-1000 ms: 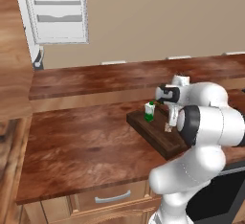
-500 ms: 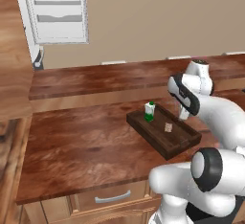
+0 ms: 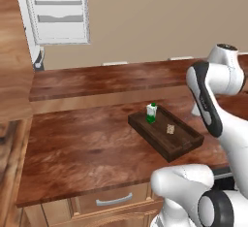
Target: Take out the milk from the fridge and place it on the tray on the counter. Then take the sugar cube near the tray and place it in the tray.
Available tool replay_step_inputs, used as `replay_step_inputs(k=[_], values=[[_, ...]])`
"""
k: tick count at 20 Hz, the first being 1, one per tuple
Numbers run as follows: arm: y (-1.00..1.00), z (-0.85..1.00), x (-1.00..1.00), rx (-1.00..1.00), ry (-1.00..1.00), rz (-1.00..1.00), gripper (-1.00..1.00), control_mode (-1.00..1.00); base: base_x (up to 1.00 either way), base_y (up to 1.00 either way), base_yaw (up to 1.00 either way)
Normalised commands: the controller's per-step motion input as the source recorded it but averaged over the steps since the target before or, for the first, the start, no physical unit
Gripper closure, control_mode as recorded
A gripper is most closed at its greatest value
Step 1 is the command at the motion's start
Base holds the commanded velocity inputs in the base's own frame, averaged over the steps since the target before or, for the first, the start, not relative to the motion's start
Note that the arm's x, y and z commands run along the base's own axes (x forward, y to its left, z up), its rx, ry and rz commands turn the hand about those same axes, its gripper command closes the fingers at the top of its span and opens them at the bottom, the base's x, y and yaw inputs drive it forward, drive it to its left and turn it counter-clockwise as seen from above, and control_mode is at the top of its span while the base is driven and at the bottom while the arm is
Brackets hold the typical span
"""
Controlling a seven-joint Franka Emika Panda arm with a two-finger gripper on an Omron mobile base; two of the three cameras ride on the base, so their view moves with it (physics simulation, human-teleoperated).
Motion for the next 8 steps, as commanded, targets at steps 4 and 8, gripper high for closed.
replay_step_inputs(k=[4, 8], values=[[0.23, 0.63, -0.45, 0.03, -0.19, -0.40, -1.00, -1.00, 0.00, 0.00, 0.00], [0.31, 0.69, -0.77, 0.03, -0.29, -0.43, -1.00, -1.00, 0.00, 0.00, 0.00]])
